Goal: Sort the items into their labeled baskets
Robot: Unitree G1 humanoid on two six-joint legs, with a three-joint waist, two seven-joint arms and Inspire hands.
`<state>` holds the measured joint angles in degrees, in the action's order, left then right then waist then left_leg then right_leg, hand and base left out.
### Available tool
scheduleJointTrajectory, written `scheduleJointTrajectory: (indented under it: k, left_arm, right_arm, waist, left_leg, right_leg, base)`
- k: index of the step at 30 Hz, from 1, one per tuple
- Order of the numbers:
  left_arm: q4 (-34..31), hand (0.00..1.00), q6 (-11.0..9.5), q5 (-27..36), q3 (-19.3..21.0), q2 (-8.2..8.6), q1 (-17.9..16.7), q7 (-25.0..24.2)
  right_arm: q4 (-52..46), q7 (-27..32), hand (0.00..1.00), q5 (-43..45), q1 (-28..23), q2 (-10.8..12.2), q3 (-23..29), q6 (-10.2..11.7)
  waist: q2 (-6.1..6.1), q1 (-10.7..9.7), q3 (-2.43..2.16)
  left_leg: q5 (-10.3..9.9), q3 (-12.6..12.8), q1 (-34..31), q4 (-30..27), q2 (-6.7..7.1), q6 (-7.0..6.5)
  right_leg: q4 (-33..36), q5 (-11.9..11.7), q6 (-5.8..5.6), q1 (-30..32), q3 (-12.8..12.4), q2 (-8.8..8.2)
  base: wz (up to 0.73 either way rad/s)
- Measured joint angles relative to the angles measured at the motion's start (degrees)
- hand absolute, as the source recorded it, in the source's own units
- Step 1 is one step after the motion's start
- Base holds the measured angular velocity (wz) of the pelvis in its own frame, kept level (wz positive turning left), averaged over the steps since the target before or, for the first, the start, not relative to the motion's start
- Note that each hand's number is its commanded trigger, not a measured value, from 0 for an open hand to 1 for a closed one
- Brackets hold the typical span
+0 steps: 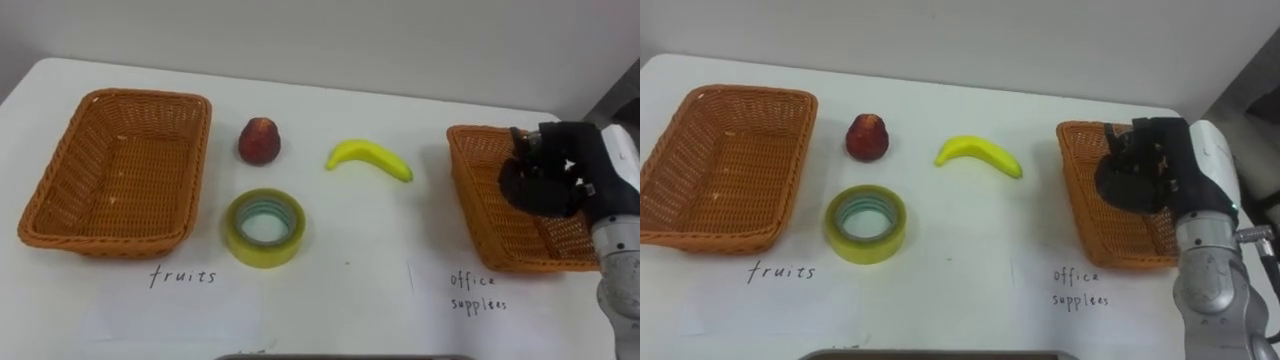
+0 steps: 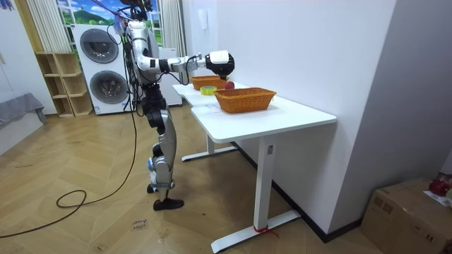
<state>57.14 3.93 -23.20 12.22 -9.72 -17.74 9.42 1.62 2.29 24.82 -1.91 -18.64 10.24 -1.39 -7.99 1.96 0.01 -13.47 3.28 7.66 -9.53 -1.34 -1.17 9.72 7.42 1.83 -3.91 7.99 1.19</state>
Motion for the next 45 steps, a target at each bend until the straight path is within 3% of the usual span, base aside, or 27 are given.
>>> scheduleJointTrajectory:
  k: [9, 10, 12, 45]
  left_arm:
    - [0.0, 0.0, 0.0, 0.0, 0.0, 0.01, 0.0, 0.0]
    - [0.0, 0.0, 0.0, 0.0, 0.0, 0.02, 0.0, 0.0]
    - [0.0, 0.0, 0.0, 0.0, 0.0, 0.14, 0.0, -0.1]
    - [0.0, 0.0, 0.7, 0.0, 0.0, 0.29, 0.3, -1.4]
  right_arm:
    - [0.0, -0.6, 0.97, 0.5, -0.2, 0.0, 0.0, 0.0]
    - [0.0, -0.6, 0.6, 0.5, -0.3, 0.0, 0.0, 0.0]
    - [0.5, -1.2, 0.0, 0.5, -0.6, 0.0, 0.0, 0.0]
    - [0.9, -4.4, 0.0, 2.9, -1.6, 0.0, 0.0, -0.1]
  waist:
    - [-0.2, 0.1, 0.01]
    - [-0.18, 0.1, 0.03]
    - [-0.03, 0.1, 0.13]
    - [0.06, 0.2, 0.08]
  left_leg:
    - [0.0, 0.3, 0.0, 0.0, -0.03, -0.01]
    - [0.0, 0.4, 0.0, 0.0, -0.04, -0.01]
    - [0.0, 0.4, -0.1, 0.1, -0.04, 0.0]
    - [0.0, 0.7, -0.1, 0.0, -0.03, 0.0]
  right_leg:
    - [-0.1, 0.0, -0.01, 0.1, -0.1, 0.0]
    - [-0.1, 0.0, -0.01, 0.1, -0.1, 0.0]
    - [0.0, 0.0, -0.01, 0.1, 0.0, -0.02]
    - [0.0, 0.0, 0.0, 0.2, -0.2, -0.02]
  base:
    - [0.0]
    - [0.0]
    - [0.0]
    - [0.0]
